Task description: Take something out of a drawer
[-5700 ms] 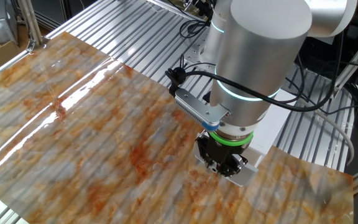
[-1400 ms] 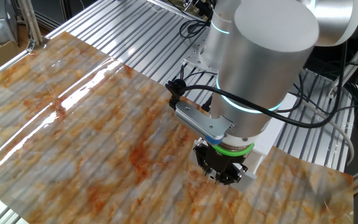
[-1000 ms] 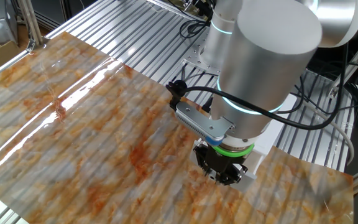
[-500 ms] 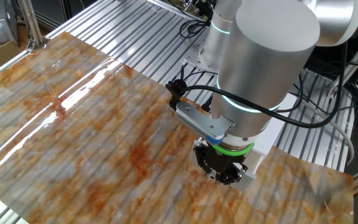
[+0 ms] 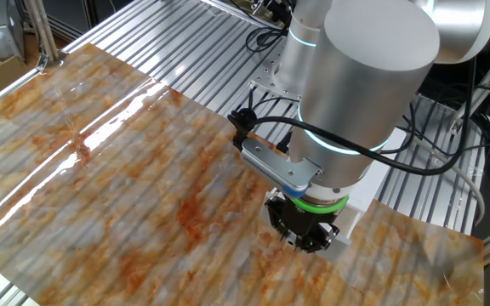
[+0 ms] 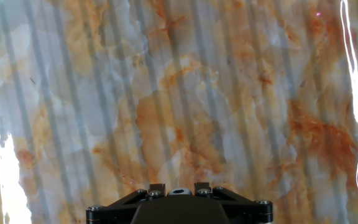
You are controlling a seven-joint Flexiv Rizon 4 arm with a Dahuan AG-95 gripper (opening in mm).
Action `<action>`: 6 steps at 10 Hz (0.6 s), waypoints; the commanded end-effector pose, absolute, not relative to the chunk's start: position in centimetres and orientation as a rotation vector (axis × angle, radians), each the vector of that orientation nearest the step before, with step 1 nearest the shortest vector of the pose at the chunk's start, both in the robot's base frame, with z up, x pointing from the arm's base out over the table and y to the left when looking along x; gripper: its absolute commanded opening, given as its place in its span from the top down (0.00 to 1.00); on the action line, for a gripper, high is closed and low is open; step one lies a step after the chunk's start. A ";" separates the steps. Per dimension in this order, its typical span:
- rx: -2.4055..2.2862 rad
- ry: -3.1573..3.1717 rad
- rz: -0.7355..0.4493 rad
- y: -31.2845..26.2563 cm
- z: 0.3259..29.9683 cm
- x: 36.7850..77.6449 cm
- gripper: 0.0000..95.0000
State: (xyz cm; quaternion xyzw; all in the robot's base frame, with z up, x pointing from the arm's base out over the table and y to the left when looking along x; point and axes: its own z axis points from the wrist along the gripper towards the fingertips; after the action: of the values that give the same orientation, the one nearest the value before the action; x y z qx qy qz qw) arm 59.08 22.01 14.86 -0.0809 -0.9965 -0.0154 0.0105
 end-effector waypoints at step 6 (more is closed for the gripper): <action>-0.268 -3.094 -0.035 22.5 14.8 60.9 1.00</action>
State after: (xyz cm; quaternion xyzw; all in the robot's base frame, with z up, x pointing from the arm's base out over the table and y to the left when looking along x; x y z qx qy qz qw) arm 61.09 22.49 14.78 -0.0844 -0.9962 -0.0131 0.0182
